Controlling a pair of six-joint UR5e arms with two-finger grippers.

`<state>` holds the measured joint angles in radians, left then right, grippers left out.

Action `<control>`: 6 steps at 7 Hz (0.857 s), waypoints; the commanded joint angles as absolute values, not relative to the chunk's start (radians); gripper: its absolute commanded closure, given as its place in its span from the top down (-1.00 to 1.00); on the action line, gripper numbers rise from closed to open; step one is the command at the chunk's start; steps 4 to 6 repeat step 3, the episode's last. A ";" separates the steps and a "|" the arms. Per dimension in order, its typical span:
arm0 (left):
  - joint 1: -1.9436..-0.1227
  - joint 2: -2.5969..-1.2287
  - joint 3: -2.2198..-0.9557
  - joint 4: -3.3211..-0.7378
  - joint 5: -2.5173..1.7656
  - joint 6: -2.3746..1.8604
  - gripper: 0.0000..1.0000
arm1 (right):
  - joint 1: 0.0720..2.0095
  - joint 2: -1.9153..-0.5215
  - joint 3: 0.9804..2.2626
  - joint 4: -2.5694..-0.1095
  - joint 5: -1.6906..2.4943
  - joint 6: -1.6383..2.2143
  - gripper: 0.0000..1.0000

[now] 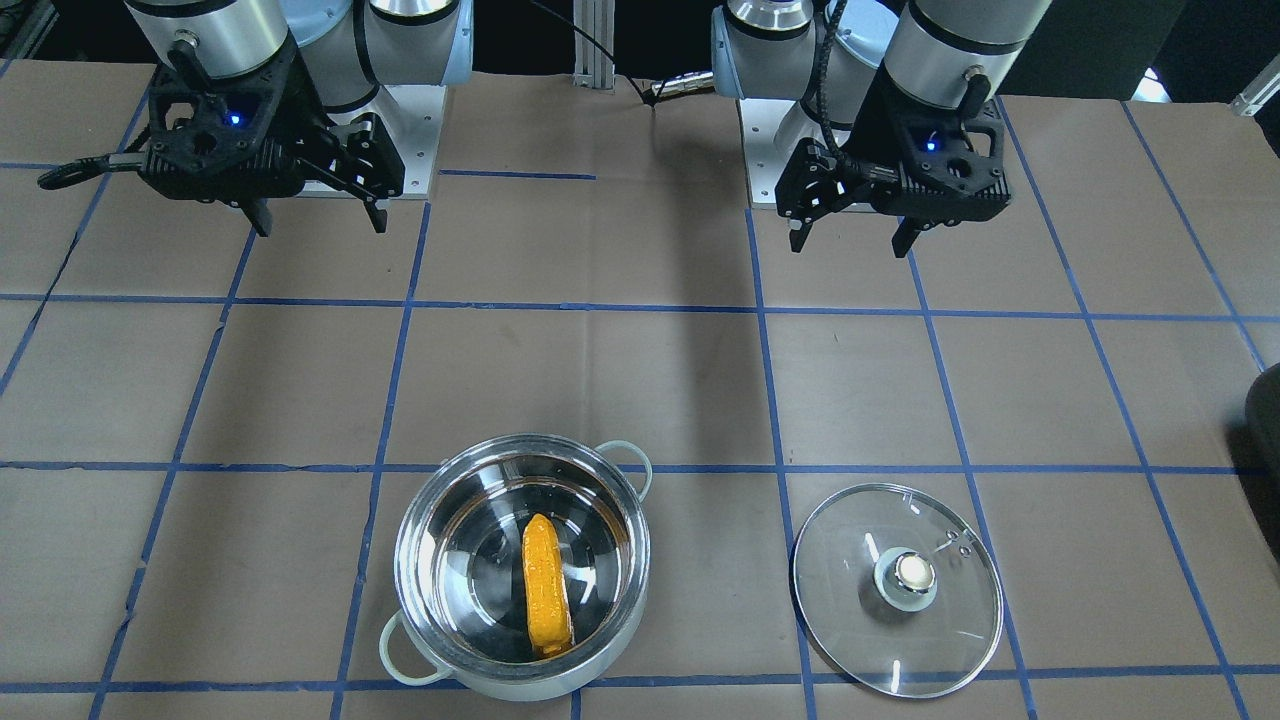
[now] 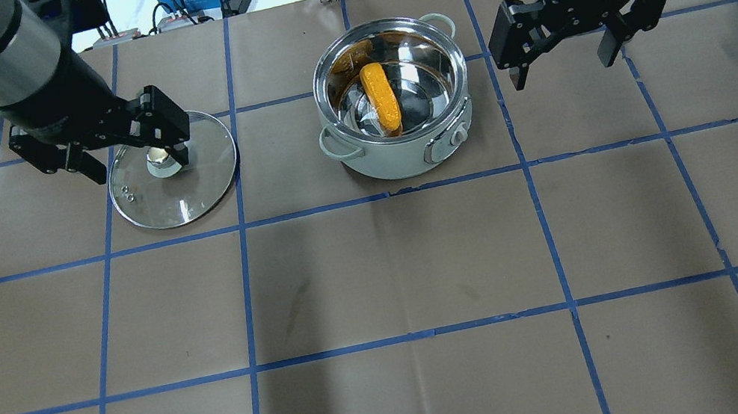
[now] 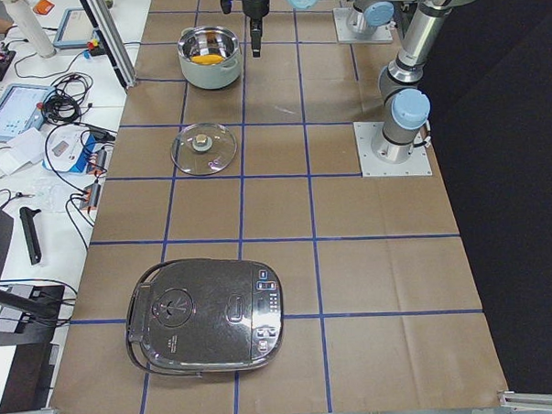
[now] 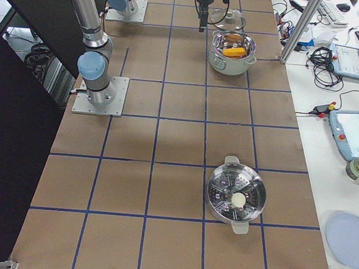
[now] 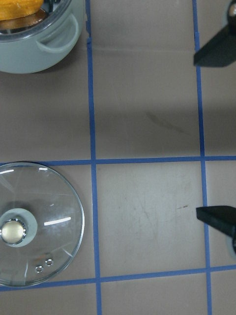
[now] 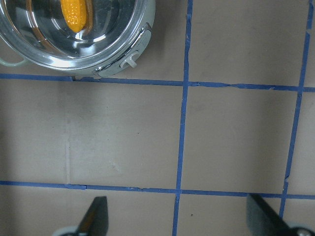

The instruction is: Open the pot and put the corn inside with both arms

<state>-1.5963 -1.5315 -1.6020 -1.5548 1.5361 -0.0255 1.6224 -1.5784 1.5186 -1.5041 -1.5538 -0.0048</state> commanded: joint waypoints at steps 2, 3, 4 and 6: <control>-1.612 -1.508 -1.627 -1.552 1.542 -0.061 1.00 | 1.621 -1.577 1.519 -1.505 -1.549 -0.005 0.96; -1.606 -1.508 -1.620 -1.560 1.548 -0.060 1.00 | 1.621 -1.577 1.519 -1.503 -1.551 -0.005 0.96; -1.606 -1.508 -1.620 -1.560 1.548 -0.060 1.00 | 1.621 -1.577 1.519 -1.503 -1.551 -0.005 0.96; -1.606 -1.508 -1.620 -1.560 1.548 -0.060 1.00 | 1.621 -1.577 1.519 -1.503 -1.551 -0.005 0.96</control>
